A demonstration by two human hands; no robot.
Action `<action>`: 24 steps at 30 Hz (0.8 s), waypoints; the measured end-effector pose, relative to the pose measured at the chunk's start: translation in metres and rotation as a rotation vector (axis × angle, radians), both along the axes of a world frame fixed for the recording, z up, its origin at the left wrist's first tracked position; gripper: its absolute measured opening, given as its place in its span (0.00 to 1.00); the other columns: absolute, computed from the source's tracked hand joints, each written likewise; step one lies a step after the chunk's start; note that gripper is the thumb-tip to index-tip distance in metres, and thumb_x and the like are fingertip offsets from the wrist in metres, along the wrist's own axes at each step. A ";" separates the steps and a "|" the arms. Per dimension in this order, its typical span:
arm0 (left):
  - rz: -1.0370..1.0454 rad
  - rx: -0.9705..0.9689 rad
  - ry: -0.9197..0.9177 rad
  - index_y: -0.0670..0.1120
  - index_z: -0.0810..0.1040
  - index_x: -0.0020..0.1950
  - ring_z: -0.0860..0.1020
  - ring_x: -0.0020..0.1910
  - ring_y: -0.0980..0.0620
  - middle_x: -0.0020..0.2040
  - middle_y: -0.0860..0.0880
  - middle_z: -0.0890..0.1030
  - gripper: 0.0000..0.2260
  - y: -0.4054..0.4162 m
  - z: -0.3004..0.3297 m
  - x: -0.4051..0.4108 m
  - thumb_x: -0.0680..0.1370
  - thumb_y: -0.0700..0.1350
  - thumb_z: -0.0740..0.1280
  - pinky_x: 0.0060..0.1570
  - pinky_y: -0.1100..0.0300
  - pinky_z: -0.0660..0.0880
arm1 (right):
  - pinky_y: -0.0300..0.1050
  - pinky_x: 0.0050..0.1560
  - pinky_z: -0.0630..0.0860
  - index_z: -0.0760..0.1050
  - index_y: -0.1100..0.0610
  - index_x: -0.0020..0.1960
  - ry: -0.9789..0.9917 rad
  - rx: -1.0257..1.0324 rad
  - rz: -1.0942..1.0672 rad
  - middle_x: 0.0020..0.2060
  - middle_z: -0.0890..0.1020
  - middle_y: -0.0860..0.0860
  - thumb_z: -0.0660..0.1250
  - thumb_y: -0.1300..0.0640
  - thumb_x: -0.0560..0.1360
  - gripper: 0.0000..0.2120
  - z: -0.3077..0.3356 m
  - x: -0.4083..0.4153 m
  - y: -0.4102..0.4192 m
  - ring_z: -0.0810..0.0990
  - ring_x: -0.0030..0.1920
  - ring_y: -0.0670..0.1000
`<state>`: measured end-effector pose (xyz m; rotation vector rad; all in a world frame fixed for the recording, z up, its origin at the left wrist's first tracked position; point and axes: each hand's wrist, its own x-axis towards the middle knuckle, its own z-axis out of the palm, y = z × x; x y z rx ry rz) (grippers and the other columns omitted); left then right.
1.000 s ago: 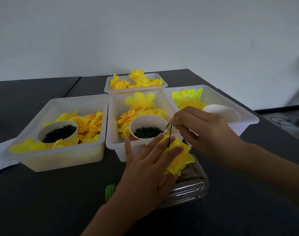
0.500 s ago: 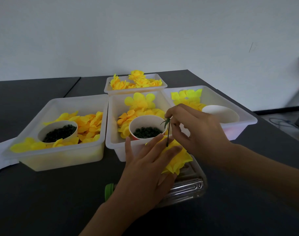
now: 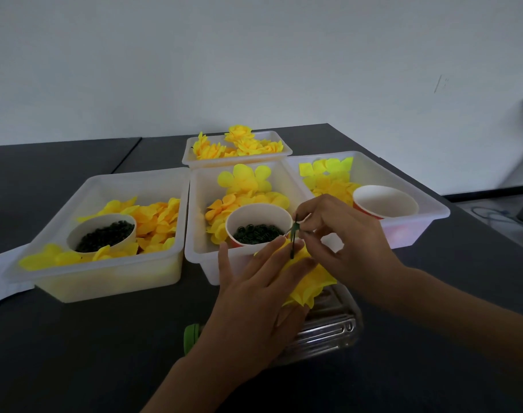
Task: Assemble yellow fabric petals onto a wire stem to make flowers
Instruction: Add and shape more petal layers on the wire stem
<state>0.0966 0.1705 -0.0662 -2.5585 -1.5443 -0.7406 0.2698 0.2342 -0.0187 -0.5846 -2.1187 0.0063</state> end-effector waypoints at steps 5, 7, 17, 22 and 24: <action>-0.007 0.017 -0.003 0.63 0.56 0.76 0.51 0.78 0.56 0.78 0.59 0.56 0.24 0.002 -0.002 -0.001 0.80 0.60 0.53 0.69 0.31 0.39 | 0.46 0.44 0.77 0.75 0.63 0.44 -0.122 0.003 0.052 0.49 0.79 0.53 0.67 0.72 0.72 0.06 -0.008 0.010 0.001 0.78 0.49 0.50; -0.008 0.015 0.013 0.64 0.56 0.76 0.50 0.79 0.56 0.78 0.59 0.56 0.23 0.003 -0.004 -0.002 0.80 0.60 0.54 0.69 0.28 0.41 | 0.49 0.44 0.77 0.74 0.60 0.46 -0.090 -0.092 0.079 0.49 0.79 0.52 0.64 0.74 0.71 0.10 -0.010 0.014 -0.002 0.78 0.51 0.50; 0.004 0.012 0.091 0.66 0.54 0.76 0.50 0.79 0.54 0.79 0.57 0.52 0.25 0.001 0.002 -0.005 0.79 0.61 0.55 0.67 0.28 0.39 | 0.48 0.38 0.75 0.79 0.57 0.38 -0.036 -0.653 0.083 0.34 0.81 0.53 0.73 0.60 0.72 0.05 0.021 -0.007 0.005 0.77 0.35 0.52; -0.044 -0.035 0.107 0.72 0.47 0.74 0.37 0.78 0.48 0.81 0.53 0.44 0.26 -0.002 0.006 -0.010 0.78 0.62 0.54 0.65 0.31 0.29 | 0.37 0.32 0.72 0.78 0.53 0.34 -0.129 -0.742 0.030 0.29 0.81 0.45 0.75 0.60 0.71 0.09 0.022 -0.009 0.010 0.77 0.31 0.42; -0.098 -0.097 0.003 0.75 0.50 0.72 0.31 0.77 0.50 0.80 0.55 0.40 0.25 -0.004 0.008 -0.019 0.79 0.63 0.57 0.66 0.34 0.27 | 0.37 0.32 0.73 0.79 0.54 0.33 -0.136 -0.761 0.033 0.30 0.82 0.48 0.75 0.60 0.71 0.09 0.023 -0.010 0.010 0.78 0.30 0.42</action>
